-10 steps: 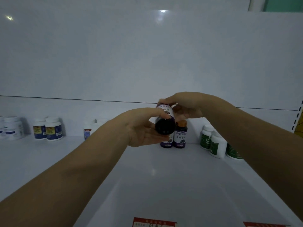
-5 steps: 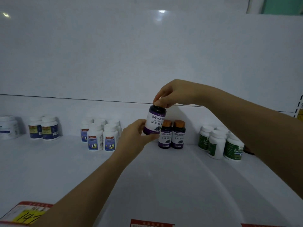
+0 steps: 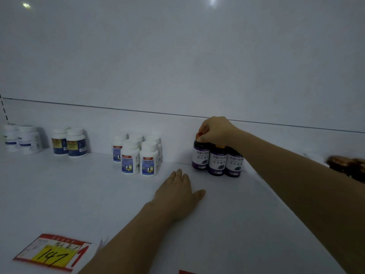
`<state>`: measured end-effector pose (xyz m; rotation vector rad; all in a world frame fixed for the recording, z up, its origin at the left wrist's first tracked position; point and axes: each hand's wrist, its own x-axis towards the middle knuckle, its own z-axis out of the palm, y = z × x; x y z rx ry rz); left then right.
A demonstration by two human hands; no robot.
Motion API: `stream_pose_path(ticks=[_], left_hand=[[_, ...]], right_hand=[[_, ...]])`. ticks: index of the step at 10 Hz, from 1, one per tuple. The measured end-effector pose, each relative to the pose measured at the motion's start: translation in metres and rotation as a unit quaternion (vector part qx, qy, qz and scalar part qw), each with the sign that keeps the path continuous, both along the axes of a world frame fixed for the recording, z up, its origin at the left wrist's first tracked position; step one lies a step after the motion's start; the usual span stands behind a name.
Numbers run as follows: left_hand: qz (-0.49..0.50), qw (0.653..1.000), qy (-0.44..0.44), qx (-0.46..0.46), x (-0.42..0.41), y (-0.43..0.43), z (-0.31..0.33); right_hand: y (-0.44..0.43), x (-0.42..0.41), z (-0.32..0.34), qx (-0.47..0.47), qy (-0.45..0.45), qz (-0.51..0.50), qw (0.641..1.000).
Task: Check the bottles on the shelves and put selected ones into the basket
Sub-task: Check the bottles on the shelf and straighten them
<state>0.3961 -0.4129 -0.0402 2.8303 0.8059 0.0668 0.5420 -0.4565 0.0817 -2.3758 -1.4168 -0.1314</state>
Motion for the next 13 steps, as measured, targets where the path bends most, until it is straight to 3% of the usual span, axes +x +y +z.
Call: stream_pose_path(ticks=[3, 6, 9, 10, 11, 12, 13], left_hand=[[-0.002, 0.999, 0.029, 0.021, 0.0, -0.002, -0.003], [-0.004, 0.999, 0.037, 0.02, -0.001, -0.003, -0.003], [0.003, 1.0, 0.014, 0.001, -0.002, -0.005, 0.002], [0.029, 0.996, -0.042, -0.079, -0.003, -0.01, 0.019], [0.01, 0.973, -0.153, -0.172, -0.002, -0.021, 0.045], [-0.034, 0.906, -0.287, -0.311, 0.001, -0.032, 0.074], [-0.07, 0.852, -0.36, -0.372, -0.001, -0.039, 0.087]], right_hand=[[0.001, -0.001, -0.012, -0.042, -0.083, -0.005, 0.996], [-0.016, 0.011, -0.006, -0.128, -0.109, -0.08, 0.983], [-0.032, 0.006, 0.007, -0.046, -0.089, -0.054, 0.993], [-0.05, 0.0, 0.039, 0.004, -0.085, -0.041, 0.995], [-0.069, -0.01, 0.07, 0.057, -0.053, -0.026, 0.997], [-0.082, -0.021, 0.09, 0.098, -0.019, -0.016, 0.995], [-0.092, -0.03, 0.1, 0.11, 0.008, -0.013, 0.994]])
